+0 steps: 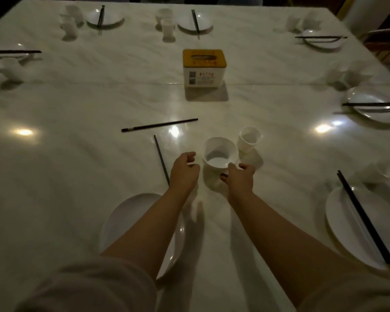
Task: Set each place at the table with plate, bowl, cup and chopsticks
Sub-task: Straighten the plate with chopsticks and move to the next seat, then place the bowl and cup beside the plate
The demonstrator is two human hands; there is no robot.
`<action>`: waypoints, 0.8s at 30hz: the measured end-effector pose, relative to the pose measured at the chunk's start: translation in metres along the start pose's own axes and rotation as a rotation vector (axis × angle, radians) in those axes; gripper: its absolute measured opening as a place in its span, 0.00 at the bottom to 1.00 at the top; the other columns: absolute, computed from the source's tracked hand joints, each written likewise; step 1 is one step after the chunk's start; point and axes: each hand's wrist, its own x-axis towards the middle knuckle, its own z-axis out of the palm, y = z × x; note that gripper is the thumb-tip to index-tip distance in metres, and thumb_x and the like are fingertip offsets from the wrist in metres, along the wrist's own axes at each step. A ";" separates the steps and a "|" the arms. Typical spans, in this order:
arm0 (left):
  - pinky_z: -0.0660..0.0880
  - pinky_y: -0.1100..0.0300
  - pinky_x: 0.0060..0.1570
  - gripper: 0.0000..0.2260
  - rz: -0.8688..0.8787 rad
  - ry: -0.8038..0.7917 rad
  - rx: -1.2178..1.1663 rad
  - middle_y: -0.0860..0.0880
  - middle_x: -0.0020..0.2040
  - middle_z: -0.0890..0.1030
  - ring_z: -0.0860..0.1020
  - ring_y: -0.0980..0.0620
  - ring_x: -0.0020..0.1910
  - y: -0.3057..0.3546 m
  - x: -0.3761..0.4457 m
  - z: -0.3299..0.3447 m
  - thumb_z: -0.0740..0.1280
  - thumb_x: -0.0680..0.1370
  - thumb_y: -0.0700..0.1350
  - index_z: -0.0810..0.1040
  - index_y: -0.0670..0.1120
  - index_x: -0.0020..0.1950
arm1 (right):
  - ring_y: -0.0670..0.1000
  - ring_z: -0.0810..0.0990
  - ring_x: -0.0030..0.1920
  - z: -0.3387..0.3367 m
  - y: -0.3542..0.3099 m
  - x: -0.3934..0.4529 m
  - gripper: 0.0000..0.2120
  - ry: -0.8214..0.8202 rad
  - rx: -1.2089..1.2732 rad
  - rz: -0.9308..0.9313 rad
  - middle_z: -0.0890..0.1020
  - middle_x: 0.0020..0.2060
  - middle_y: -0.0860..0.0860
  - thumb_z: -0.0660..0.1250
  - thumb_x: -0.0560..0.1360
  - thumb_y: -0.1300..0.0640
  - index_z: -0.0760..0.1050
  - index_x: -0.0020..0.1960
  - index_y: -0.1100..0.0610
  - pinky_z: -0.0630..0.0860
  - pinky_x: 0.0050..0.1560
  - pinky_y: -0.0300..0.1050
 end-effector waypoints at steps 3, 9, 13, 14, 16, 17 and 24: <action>0.64 0.63 0.61 0.24 -0.021 -0.048 0.035 0.50 0.74 0.66 0.68 0.50 0.70 0.009 0.014 0.013 0.61 0.79 0.41 0.63 0.49 0.75 | 0.57 0.82 0.48 -0.001 -0.008 0.018 0.23 -0.100 -0.054 0.015 0.75 0.57 0.55 0.63 0.77 0.54 0.63 0.70 0.52 0.81 0.52 0.55; 0.73 0.52 0.64 0.17 -0.024 -0.011 -0.012 0.50 0.63 0.77 0.76 0.51 0.61 0.000 0.018 0.023 0.63 0.78 0.45 0.74 0.50 0.67 | 0.60 0.82 0.49 -0.010 -0.010 0.020 0.20 -0.140 -0.154 -0.074 0.78 0.55 0.55 0.62 0.75 0.63 0.71 0.66 0.54 0.83 0.43 0.51; 0.75 0.59 0.57 0.13 -0.014 0.075 -0.050 0.54 0.55 0.76 0.75 0.54 0.55 -0.011 -0.006 0.021 0.62 0.80 0.46 0.73 0.49 0.65 | 0.56 0.83 0.42 -0.031 0.003 -0.011 0.16 -0.116 -0.242 -0.151 0.80 0.48 0.53 0.62 0.76 0.61 0.72 0.63 0.54 0.83 0.42 0.49; 0.74 0.63 0.53 0.13 0.013 0.083 -0.043 0.54 0.55 0.76 0.75 0.56 0.54 -0.014 -0.014 0.018 0.61 0.81 0.47 0.73 0.50 0.65 | 0.55 0.83 0.40 -0.037 0.007 -0.022 0.15 -0.121 -0.263 -0.165 0.80 0.47 0.52 0.62 0.76 0.60 0.73 0.62 0.54 0.83 0.40 0.46; 0.70 0.71 0.46 0.13 0.065 0.078 0.004 0.57 0.54 0.77 0.75 0.58 0.52 -0.022 -0.029 0.014 0.61 0.81 0.49 0.75 0.51 0.64 | 0.54 0.84 0.37 -0.046 0.019 -0.041 0.13 -0.137 -0.277 -0.180 0.80 0.43 0.50 0.63 0.77 0.60 0.73 0.61 0.53 0.80 0.32 0.38; 0.68 0.73 0.43 0.12 0.082 0.081 0.030 0.57 0.53 0.77 0.75 0.59 0.51 -0.027 -0.036 0.011 0.61 0.81 0.49 0.76 0.52 0.63 | 0.54 0.84 0.36 -0.050 0.026 -0.051 0.12 -0.139 -0.283 -0.179 0.80 0.41 0.50 0.63 0.77 0.59 0.74 0.60 0.53 0.78 0.29 0.35; 0.70 0.73 0.41 0.08 0.122 0.085 0.083 0.55 0.49 0.80 0.78 0.57 0.47 -0.055 -0.073 0.001 0.64 0.80 0.45 0.79 0.51 0.56 | 0.53 0.83 0.32 -0.071 0.060 -0.093 0.12 -0.096 -0.282 -0.182 0.81 0.42 0.55 0.64 0.76 0.60 0.75 0.60 0.55 0.75 0.24 0.33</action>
